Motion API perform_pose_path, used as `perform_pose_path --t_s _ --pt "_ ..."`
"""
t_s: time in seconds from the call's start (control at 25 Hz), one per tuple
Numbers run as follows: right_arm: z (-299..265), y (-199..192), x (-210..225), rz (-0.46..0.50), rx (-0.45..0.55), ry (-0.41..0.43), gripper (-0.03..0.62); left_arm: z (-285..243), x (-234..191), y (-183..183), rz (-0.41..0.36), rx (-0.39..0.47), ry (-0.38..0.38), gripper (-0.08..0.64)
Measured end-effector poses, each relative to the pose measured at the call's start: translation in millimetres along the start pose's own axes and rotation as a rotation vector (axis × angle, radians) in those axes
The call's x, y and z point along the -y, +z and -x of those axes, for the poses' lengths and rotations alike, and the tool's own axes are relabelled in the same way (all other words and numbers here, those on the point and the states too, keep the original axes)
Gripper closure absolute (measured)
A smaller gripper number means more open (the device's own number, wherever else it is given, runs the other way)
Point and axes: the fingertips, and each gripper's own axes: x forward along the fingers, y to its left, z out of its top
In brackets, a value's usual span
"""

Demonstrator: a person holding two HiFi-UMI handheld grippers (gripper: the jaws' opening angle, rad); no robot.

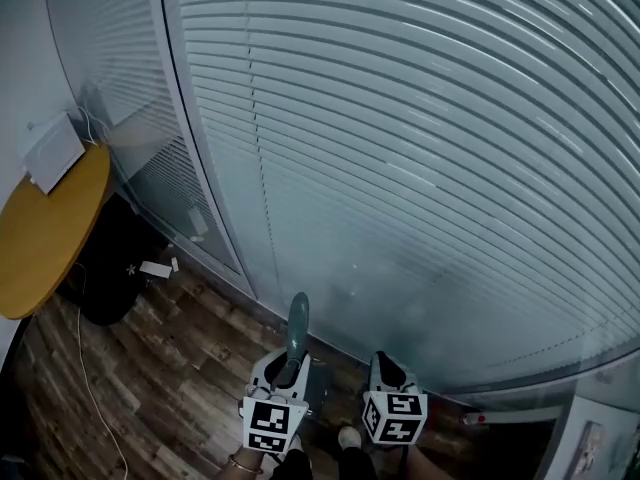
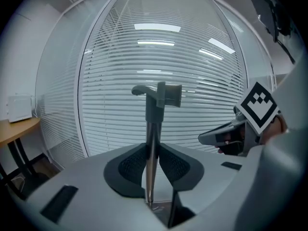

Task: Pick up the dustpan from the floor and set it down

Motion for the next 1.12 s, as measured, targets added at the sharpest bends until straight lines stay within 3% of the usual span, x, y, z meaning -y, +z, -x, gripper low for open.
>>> perform_pose_path --t_s 0.28,0.56,0.8,1.12 --pt "-32 -28 9 -0.047 -0.008 -0.027 0.56 -33 -13 -47 0.003 -0.045 -0.014 0.468" --pt "-62 -44 28 -0.076 -0.057 -0.054 0.56 -66 -26 -73 0.003 -0.085 -0.009 0.468" --pt "-72 -101 41 -0.105 -0.079 -0.063 0.56 -78 -8 -120 -0.058 -0.114 -0.039 0.468" --pt "-80 -129 44 -0.126 -0.114 -0.067 0.56 -95 -9 -138 -0.075 -0.125 -0.058 0.468"
